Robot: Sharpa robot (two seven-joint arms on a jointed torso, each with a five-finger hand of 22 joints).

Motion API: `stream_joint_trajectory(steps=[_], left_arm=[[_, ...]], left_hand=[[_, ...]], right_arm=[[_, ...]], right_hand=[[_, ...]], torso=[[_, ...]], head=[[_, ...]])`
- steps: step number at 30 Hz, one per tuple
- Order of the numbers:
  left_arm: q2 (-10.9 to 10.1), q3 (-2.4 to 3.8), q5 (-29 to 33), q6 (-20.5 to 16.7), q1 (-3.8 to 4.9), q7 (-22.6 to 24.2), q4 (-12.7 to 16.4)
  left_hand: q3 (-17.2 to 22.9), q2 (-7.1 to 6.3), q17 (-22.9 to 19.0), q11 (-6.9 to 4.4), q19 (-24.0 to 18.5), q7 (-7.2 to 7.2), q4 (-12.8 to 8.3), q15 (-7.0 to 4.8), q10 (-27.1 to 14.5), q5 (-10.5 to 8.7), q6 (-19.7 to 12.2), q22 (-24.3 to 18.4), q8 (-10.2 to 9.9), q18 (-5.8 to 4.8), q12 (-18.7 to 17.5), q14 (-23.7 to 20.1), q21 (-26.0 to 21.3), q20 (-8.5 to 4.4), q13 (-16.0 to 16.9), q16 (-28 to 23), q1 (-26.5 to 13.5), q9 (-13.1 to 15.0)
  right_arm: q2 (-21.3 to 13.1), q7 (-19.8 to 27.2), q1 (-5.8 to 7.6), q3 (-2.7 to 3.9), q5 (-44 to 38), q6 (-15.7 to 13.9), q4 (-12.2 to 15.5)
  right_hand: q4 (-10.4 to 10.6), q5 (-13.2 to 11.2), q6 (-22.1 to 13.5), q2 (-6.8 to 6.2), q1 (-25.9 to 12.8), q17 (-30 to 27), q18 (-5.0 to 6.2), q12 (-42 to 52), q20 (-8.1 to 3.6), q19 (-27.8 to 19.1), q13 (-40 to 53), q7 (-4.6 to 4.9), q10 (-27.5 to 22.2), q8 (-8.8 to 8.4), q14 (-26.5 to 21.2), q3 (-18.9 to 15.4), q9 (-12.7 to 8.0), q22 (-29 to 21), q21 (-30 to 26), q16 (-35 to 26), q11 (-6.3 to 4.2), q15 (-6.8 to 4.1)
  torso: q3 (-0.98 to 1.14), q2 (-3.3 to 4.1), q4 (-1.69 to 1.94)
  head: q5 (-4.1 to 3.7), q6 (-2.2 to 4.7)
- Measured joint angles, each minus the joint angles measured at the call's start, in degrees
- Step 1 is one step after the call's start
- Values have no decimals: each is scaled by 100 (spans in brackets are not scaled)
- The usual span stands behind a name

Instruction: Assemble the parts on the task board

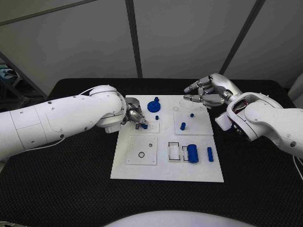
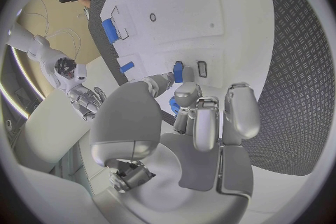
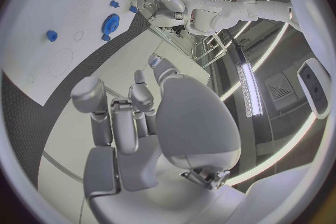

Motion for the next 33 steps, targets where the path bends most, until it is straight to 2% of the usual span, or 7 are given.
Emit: stream_joint_trajectory(steps=[12, 15, 16, 22, 27, 31, 33], left_arm=[[42, 3, -34, 59, 5, -14, -17], [54, 4, -40, 80, 7, -16, -32], [58, 5, -41, 86, 8, -17, -36], [85, 5, -43, 127, 9, -17, -71], [107, 5, -41, 155, 13, -17, -96], [123, 5, -39, 171, 16, -17, -113], [133, 5, -38, 179, 16, -17, -118]], left_hand=[[9, -7, 0, 4, 0, -20, -9, 0, 0, 0, 22, 2, 25, -1, 0, 0, 0, 0, -20, 0, -52, 7], [79, -29, 0, 9, 0, -20, -79, 0, 7, -1, 23, 5, 29, 0, 0, 0, 0, 0, -25, 0, -74, 11], [81, 5, 0, -3, 0, -23, -81, 0, 20, -1, 42, 21, 36, 0, 0, 0, 13, 0, -17, 0, -110, 12], [147, -28, 0, -85, 73, -114, -294, -45, 165, -7, 155, 120, 69, -2, 71, 0, 66, -30, 114, 0, -332, 6], [231, -5, 0, -94, 85, -143, -455, -56, 174, -11, 186, 149, 90, -1, 109, -11, 66, -43, 143, 0, -428, -3], [217, 18, 0, -113, 93, -164, -489, -75, 197, -12, 226, 177, 92, -1, 109, -9, 89, -51, 171, 0, -510, -18], [267, 45, 0, -97, 114, -173, -585, -85, 217, -24, 240, 207, 92, -1, 155, 0, 102, -72, 195, 0, -555, -24]], right_arm=[[5, 0, 0, 0, 0, 14, -2], [1, 0, 0, 0, 0, 16, 1], [0, 0, 0, 0, 0, 16, 2], [-8, 0, 0, 0, 0, 18, 10], [-11, -1, 0, 0, 0, 18, 13], [-13, -1, 0, 0, 0, 18, 15], [-13, -1, 0, 0, 0, 18, 15]], right_hand=[[0, 0, 0, 0, 0, 0, 0, 0, 0, 0, 0, 0, 0, 0, 0, 0, 0, -5, 0, 0, 0, 0], [0, 0, 0, 0, 0, 0, -1, 0, 0, 0, 0, 0, 0, 0, 0, 0, 0, -5, 0, 0, 0, 0], [0, 0, 0, 0, 0, 0, 0, 0, 0, 0, 0, 0, 0, 0, 0, 0, 0, -5, 0, 0, 0, 0], [0, 0, 0, 0, 0, 0, 0, 0, 0, 0, -13, 0, 0, 0, 0, 0, 0, -19, 0, 0, 0, 0], [0, 0, 0, 0, 0, 0, 0, 0, 0, 0, -13, 0, 0, 0, 0, 0, 1, -19, 0, 0, 0, 0], [0, 0, 0, 0, 0, -1, 0, 0, 0, 0, -13, 0, 0, 0, 0, 0, 1, -19, 0, 0, 0, 0], [0, 0, 0, 0, 0, -1, 0, 0, 0, 0, -12, 0, 0, 0, 0, 0, 0, -19, 0, 0, 0, 0]], torso=[[4, 1, -2], [4, 0, -4], [4, 0, -4], [5, -1, -4], [5, -1, -4], [5, -1, -4], [5, 0, -4]], head=[[33, -12], [21, -10], [20, -12], [7, -20], [2, -26], [2, -26], [-2, -29]])
